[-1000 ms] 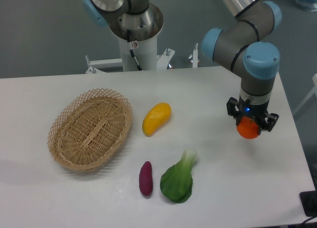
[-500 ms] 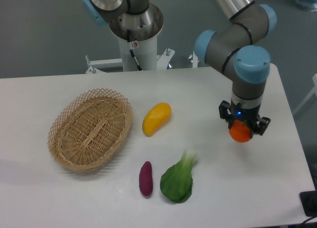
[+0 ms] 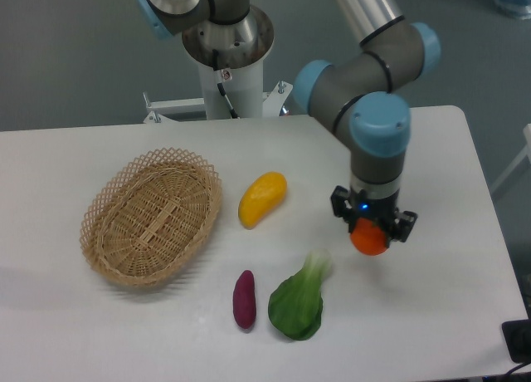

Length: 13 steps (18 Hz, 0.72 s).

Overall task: Place the orange in the basket
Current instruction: 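Carry the held orange with the gripper toward the wicker basket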

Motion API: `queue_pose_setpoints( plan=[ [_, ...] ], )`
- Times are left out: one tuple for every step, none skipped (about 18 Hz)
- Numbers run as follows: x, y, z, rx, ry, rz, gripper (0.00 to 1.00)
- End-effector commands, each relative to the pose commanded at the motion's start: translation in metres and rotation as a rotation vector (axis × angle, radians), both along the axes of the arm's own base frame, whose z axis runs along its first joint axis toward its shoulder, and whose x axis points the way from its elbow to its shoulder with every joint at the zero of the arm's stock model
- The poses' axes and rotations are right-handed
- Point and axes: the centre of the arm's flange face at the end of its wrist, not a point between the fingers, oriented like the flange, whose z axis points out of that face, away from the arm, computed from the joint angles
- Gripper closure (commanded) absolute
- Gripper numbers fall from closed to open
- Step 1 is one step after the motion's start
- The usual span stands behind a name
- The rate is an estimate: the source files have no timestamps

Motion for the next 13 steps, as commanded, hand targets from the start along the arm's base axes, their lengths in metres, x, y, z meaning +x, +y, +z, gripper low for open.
queue_pose_setpoints(
  plan=[
    [0.010,0.010,-0.003,0.003,0.001,0.003,0.47],
    [0.015,0.014,-0.003,0.005,-0.002,0.012,0.46],
    [0.027,0.022,-0.003,0.006,-0.002,-0.002,0.46],
    [0.034,0.027,-0.003,0.005,-0.001,-0.015,0.46],
    [0.049,0.036,-0.007,0.000,-0.006,-0.036,0.46],
    [0.060,0.040,-0.009,-0.002,-0.012,-0.049,0.46],
    [0.072,0.042,-0.011,-0.007,-0.017,-0.064,0.46],
    [0.083,0.045,-0.013,-0.009,-0.021,-0.080,0.46],
    [0.091,0.044,-0.010,-0.005,-0.023,-0.089,0.46],
    [0.102,0.046,-0.005,0.002,-0.022,-0.105,0.46],
    [0.113,0.050,0.000,0.010,-0.021,-0.122,0.46],
    [0.122,0.054,0.003,0.016,-0.021,-0.137,0.46],
    [0.132,0.059,0.003,0.021,-0.025,-0.147,0.46]
  ],
)
